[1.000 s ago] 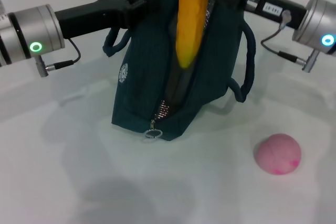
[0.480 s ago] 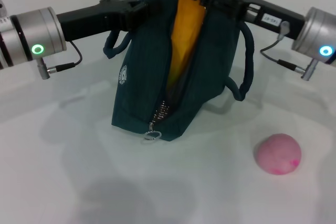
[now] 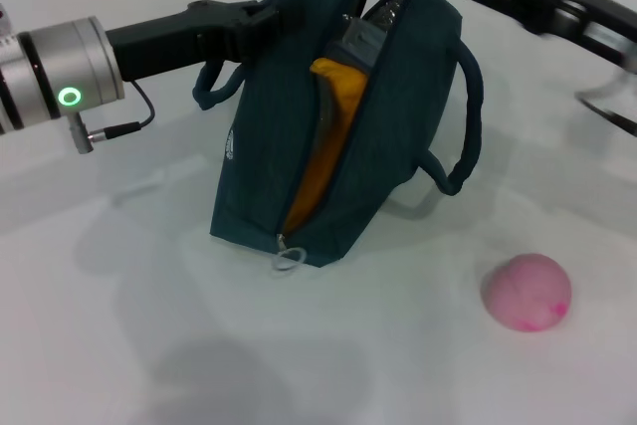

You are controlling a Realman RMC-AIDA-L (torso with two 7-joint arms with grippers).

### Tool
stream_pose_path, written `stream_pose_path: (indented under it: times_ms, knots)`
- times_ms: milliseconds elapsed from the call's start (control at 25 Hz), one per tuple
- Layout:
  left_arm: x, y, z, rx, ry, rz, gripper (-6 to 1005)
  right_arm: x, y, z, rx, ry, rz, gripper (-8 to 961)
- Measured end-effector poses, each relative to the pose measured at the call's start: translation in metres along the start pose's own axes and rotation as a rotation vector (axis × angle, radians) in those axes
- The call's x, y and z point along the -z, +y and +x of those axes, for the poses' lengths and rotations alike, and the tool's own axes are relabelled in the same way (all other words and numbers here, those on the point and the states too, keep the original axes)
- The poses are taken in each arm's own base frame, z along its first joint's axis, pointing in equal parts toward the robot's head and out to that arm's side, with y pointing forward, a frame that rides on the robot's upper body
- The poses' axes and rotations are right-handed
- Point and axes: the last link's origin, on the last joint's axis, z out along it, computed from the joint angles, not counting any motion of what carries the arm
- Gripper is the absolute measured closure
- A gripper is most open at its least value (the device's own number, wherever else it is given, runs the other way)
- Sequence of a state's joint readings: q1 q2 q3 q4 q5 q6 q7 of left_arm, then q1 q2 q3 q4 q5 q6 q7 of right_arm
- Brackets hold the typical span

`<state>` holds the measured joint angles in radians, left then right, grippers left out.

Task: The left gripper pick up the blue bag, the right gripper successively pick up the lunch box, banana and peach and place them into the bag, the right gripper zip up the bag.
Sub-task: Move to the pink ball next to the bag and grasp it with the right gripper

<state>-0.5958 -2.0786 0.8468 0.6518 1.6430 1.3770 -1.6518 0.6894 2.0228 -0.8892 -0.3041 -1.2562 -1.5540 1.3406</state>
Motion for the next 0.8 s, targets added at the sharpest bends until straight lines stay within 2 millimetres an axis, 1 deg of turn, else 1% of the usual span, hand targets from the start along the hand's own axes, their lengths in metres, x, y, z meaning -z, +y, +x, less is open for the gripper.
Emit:
stream_pose_path:
  times_ms: [80,160,240,280,360,480,520,560,680,800]
  knots:
    - [0.001,0.0,-0.001,0.003,0.001,0.003,959,0.024,0.007,-0.001,0.061,0.024,-0.023,97]
    - [0.003,-0.001,-0.002,0.007,0.003,0.009,959,0.046,0.016,0.002,0.12,0.093,-0.047,101]
    - [0.006,-0.002,-0.004,0.014,0.007,0.015,959,0.068,0.025,0.009,0.184,0.201,-0.073,104]
    - [0.008,-0.003,-0.005,0.017,0.009,0.02,959,0.084,0.03,0.017,0.219,0.278,-0.082,106]
    - [0.012,-0.004,-0.008,0.025,0.01,0.029,959,0.105,0.036,0.032,0.265,0.371,-0.081,109]
    - [0.015,-0.005,-0.01,0.028,0.01,0.036,959,0.134,0.043,0.052,0.308,0.433,-0.049,111]
    - [0.016,-0.005,-0.01,0.028,0.01,0.037,959,0.139,0.044,0.055,0.313,0.44,-0.041,112]
    - [0.016,-0.005,-0.01,0.028,0.01,0.037,959,0.15,0.046,0.062,0.322,0.453,-0.023,112]
    - [0.015,-0.005,-0.01,0.028,0.01,0.035,959,0.166,0.049,0.072,0.34,0.477,0.01,112]
    - [0.014,-0.004,-0.009,0.027,0.01,0.031,959,0.175,0.048,0.082,0.343,0.482,0.051,111]
